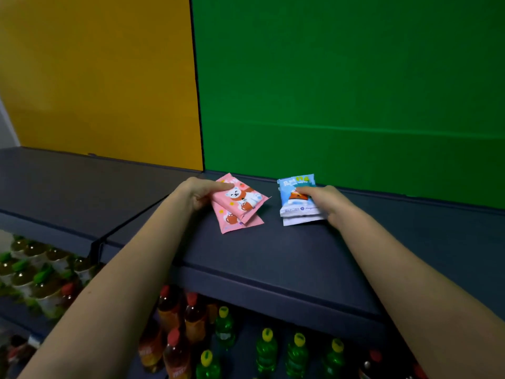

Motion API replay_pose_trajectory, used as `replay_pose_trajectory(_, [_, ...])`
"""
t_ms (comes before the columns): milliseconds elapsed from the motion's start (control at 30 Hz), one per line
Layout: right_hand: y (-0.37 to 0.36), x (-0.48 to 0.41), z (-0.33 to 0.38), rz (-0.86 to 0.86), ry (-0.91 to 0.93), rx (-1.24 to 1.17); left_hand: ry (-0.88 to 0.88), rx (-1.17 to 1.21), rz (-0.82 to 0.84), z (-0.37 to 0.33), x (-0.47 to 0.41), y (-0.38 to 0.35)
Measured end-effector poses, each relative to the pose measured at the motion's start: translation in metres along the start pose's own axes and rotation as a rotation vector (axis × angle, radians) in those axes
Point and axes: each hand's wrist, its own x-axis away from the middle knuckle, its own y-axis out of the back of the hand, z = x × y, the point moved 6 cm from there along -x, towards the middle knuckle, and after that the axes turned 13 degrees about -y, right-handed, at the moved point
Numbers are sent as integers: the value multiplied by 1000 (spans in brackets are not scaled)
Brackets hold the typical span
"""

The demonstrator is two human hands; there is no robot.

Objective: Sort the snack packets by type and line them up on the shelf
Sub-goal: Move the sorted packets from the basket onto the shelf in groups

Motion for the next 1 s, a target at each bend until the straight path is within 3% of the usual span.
replay_pose_trajectory(267, [-12, -49, 11, -213, -25, 72, -53, -83, 170, -7, -72, -10])
replay_pose_trajectory(400, [-12, -44, 14, -456, -48, 408, -124, -125, 239, -5, -95, -15])
replay_pose_trajectory(433, [-11, -34, 20, -559, -22, 531, -167, -206, 247, -7, -96, -15])
replay_pose_trajectory(500, [-19, -13, 39, -671, 199, 571, -262, -337, 223, -14, -97, -13])
replay_pose_trajectory(567, [-37, 7, 59, -581, 435, 448, -288, -326, 152, -16, -96, -8])
replay_pose_trajectory(633, [-65, 20, 71, -411, 507, 386, -241, -236, 120, -11, -91, -4])
replay_pose_trajectory(733, [-106, 10, 67, -248, 319, 449, -118, 31, 158, 5, -72, -6])
replay_pose_trajectory(833, [-128, -4, 52, -163, 146, 444, -106, 134, 120, 9, -64, -5])
replay_pose_trajectory(933, [-137, -5, 46, -162, 146, 489, -134, 132, 169, 6, -60, -8])
replay_pose_trajectory(1000, [-142, -1, 47, -169, 164, 601, -170, 8, 221, 4, -57, -11])
